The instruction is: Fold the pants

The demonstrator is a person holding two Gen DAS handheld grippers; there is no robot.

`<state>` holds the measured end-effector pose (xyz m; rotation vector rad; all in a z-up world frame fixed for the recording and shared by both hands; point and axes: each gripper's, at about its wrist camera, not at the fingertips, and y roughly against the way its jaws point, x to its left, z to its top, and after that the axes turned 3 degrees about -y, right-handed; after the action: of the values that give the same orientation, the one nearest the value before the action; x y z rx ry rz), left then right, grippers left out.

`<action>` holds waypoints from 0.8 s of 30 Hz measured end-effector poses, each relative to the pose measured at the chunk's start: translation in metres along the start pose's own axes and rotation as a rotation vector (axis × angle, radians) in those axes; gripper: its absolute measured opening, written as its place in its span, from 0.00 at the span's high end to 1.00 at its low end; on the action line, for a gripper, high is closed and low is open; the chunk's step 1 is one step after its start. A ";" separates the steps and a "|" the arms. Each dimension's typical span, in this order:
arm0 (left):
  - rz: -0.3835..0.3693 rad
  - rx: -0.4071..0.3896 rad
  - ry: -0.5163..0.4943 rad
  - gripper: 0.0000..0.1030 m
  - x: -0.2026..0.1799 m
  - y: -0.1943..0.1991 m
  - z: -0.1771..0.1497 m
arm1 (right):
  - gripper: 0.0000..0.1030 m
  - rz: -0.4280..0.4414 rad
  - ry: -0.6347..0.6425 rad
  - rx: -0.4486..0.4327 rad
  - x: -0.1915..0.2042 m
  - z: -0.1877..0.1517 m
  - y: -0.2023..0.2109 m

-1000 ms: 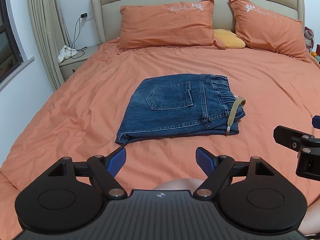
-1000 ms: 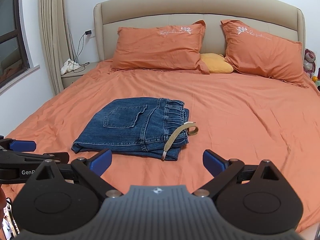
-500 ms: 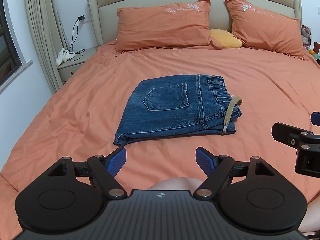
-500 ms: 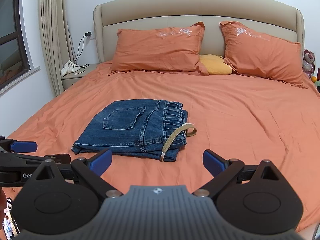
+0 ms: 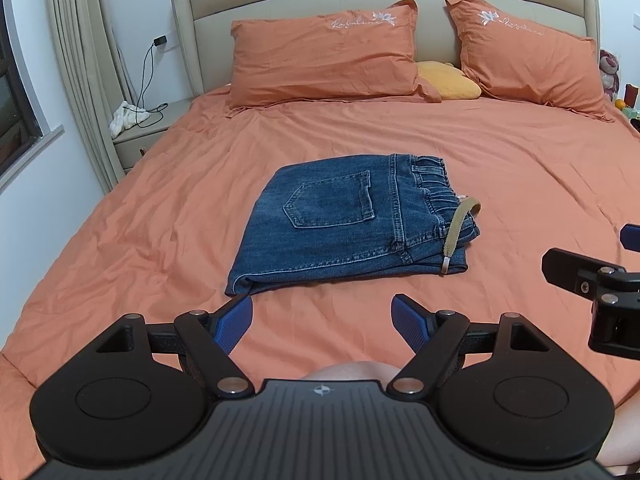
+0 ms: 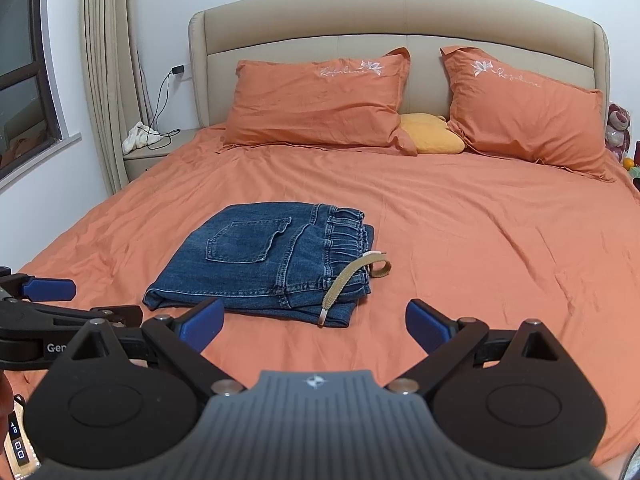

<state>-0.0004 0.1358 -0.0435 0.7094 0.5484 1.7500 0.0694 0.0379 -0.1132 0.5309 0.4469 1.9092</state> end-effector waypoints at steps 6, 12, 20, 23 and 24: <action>-0.003 -0.002 0.001 0.10 0.000 0.001 0.001 | 0.09 0.002 -0.004 0.002 -0.002 0.000 0.001; -0.002 -0.003 -0.001 0.10 -0.001 0.001 0.001 | 0.09 0.002 -0.014 0.006 -0.004 0.000 0.002; 0.004 -0.015 -0.007 0.10 -0.001 0.001 0.001 | 0.09 0.003 -0.019 0.008 -0.005 0.000 0.002; 0.010 -0.019 -0.011 0.10 -0.002 0.002 0.001 | 0.09 0.004 -0.021 0.009 -0.005 -0.001 0.002; 0.013 -0.017 -0.010 0.10 -0.002 0.002 0.001 | 0.09 0.004 -0.023 0.010 -0.005 -0.001 0.002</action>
<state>-0.0005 0.1331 -0.0421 0.7107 0.5230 1.7604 0.0691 0.0322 -0.1138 0.5602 0.4416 1.9039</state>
